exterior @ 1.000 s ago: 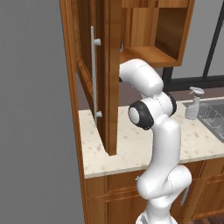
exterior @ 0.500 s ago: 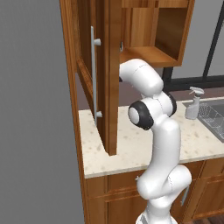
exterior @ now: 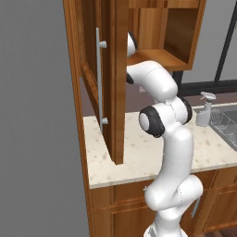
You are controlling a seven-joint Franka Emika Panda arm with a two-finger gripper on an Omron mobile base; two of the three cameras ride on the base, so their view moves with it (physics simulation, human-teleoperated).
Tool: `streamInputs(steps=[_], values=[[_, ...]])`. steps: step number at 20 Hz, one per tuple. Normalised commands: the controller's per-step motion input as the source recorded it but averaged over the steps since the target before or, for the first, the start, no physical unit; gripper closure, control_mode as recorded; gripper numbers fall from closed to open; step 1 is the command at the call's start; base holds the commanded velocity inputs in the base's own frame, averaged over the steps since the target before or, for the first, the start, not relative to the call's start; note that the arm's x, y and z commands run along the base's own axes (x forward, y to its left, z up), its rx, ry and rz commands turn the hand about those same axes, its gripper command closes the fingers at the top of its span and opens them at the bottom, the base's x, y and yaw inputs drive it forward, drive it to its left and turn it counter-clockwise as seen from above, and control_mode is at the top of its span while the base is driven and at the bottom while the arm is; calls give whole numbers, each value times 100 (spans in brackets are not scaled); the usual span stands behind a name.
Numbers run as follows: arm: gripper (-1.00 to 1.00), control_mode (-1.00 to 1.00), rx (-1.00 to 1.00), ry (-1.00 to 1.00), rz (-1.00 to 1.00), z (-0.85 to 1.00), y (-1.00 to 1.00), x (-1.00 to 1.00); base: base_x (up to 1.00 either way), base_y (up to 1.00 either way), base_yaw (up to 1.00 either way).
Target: Locate and retrieve the dish brush and spray from the cabinet. Place them next to the sink.
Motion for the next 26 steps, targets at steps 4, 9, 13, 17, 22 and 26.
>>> streamInputs(steps=[4,9,13,17,22,26], values=[[100,-100,0,0,13,-5,-1,-12,0,0,0],[100,-100,2,3,12,0,-6,-16,0,0,0],[100,-100,1,0,10,0,-10,-50,0,0,0],[100,-100,2,-3,4,0,-1,-79,0,0,0],[100,-100,1,-8,1,0,-1,-94,0,0,0],[100,-100,0,-6,0,0,-5,-92,0,0,0]])
